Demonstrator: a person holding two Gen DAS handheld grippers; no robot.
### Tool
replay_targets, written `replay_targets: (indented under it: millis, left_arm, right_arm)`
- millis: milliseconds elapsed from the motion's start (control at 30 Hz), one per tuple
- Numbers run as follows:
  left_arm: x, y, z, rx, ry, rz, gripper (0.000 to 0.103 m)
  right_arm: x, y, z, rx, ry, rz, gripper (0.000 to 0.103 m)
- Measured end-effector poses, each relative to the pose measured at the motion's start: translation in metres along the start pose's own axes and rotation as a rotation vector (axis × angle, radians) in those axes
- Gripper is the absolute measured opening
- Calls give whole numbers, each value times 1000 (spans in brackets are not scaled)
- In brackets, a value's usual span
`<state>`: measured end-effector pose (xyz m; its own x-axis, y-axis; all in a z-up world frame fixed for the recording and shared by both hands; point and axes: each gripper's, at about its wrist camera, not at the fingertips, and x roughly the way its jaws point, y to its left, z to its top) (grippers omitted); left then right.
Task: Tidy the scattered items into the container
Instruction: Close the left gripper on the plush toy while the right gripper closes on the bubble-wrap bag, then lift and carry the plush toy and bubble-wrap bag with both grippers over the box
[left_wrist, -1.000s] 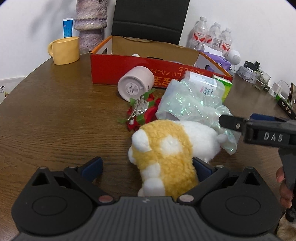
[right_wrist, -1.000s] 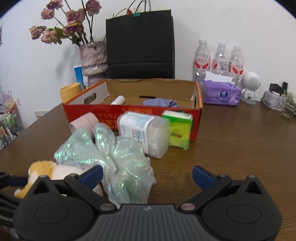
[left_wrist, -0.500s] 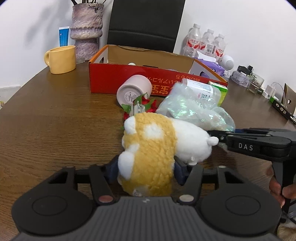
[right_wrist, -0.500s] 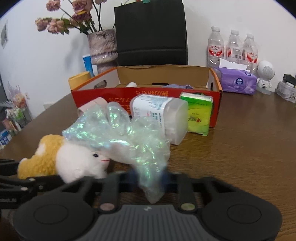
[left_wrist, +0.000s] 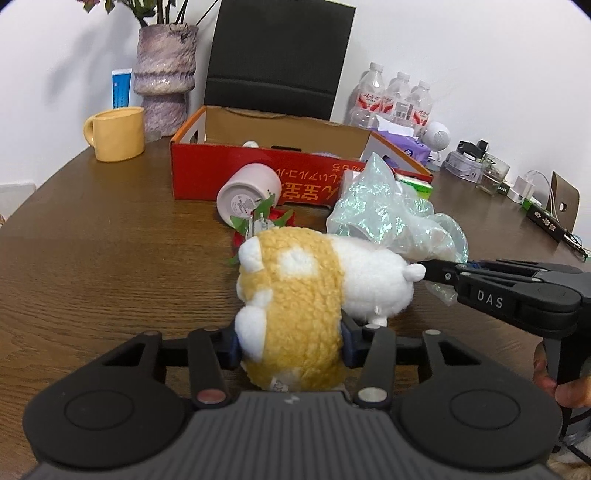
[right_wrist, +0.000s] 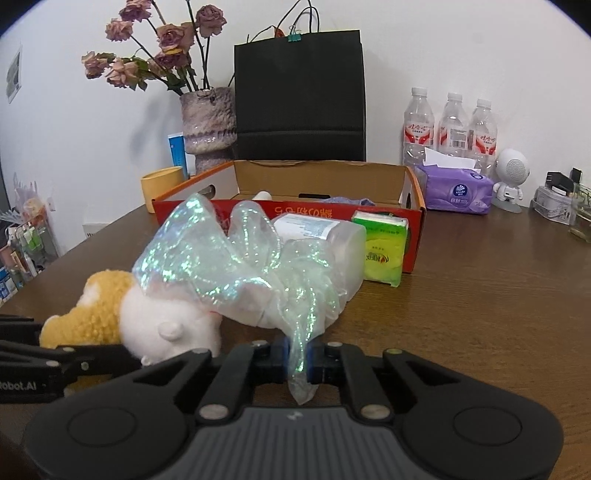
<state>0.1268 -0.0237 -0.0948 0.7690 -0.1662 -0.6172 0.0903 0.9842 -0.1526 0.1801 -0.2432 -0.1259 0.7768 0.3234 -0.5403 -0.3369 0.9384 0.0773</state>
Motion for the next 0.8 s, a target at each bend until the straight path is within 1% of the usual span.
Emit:
replay_targets:
  millis: [133,467,800]
  left_arm:
    - [-9,-2,-1,6,-5,-1,48]
    - [-32,-12,-4,18,-41,-30,48]
    - [-57,-17,-5,27,-84,-30,48]
  right_arm:
    - [-15,-4,0,30,-39,-49,7]
    - [-48,-6,-1,54,-90,-83,7]
    - [-75,-3,-3,63,-126,-102,7]
